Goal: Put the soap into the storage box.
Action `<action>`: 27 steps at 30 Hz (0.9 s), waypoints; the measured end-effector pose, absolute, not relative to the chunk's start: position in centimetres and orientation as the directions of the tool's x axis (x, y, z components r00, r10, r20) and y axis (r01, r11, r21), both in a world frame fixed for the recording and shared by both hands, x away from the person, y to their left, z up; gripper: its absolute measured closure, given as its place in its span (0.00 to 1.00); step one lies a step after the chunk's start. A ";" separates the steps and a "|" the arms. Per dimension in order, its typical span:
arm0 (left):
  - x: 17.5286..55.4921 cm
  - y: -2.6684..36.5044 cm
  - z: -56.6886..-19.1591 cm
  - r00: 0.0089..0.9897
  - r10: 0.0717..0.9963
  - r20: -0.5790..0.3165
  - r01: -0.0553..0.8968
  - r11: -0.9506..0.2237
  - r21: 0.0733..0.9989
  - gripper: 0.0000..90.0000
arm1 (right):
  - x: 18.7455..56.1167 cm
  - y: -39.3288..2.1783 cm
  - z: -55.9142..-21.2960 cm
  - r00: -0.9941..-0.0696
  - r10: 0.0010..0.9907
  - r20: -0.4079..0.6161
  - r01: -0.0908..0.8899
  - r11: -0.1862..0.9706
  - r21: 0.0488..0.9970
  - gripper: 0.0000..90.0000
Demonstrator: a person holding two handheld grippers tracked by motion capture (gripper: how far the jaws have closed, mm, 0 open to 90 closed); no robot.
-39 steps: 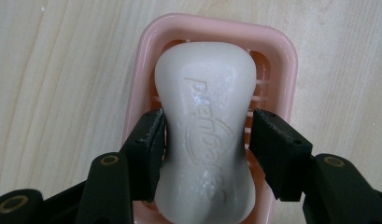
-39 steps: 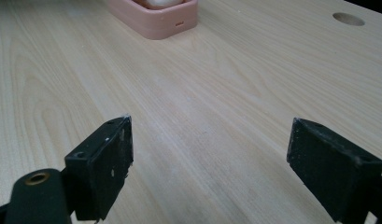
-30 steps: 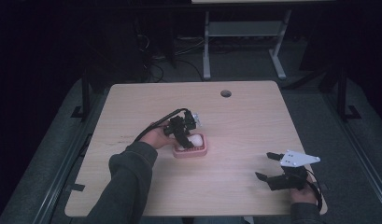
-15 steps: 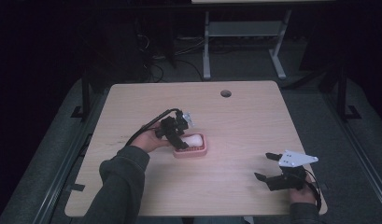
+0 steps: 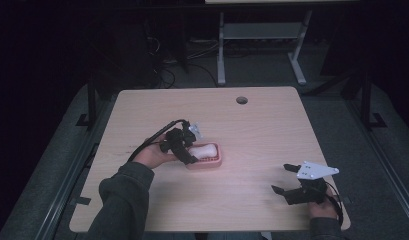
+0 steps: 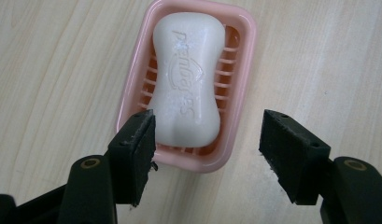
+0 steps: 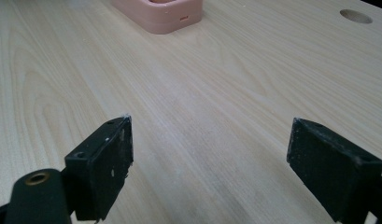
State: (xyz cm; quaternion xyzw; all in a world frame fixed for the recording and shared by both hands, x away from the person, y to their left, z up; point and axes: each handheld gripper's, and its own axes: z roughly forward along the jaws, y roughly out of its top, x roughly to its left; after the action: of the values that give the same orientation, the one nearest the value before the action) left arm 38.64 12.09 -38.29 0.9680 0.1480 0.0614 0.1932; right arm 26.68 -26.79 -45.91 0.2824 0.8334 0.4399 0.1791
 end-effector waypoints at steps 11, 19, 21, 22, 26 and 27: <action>37.5 13.1 -38.2 0.947 0.315 0.058 0.266 -0.876 0.401 0.37 | 26.7 -26.6 -46.0 -0.776 0.628 -0.051 0.319 0.461 0.828 0.15; 36.8 14.0 -38.7 0.947 0.318 0.051 0.269 -0.869 0.416 0.35 | 26.6 -26.6 -46.0 -0.770 0.636 -0.047 0.329 0.459 0.825 0.15; 36.6 14.3 -38.7 0.946 0.321 0.048 0.272 -0.865 0.422 0.35 | 26.6 -26.6 -46.0 -0.768 0.639 -0.049 0.330 0.460 0.824 0.15; 36.5 14.4 -38.7 0.946 0.322 0.048 0.272 -0.863 0.426 0.34 | 26.6 -26.6 -46.0 -0.766 0.640 -0.051 0.330 0.460 0.824 0.15; 36.2 14.8 -38.8 0.945 0.323 0.049 0.272 -0.862 0.427 0.34 | 26.6 -26.6 -46.1 -0.764 0.643 -0.049 0.335 0.461 0.821 0.15; 36.1 15.0 -38.8 0.944 0.326 0.045 0.278 -0.862 0.424 0.33 | 26.7 -26.6 -46.1 -0.765 0.642 -0.053 0.333 0.463 0.821 0.15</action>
State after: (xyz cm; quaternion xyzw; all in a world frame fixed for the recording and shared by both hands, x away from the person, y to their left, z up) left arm 36.07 14.96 -38.85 0.9632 0.1567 0.0578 0.2106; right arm 26.65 -26.59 -46.10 0.2915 0.8361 0.4281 0.1807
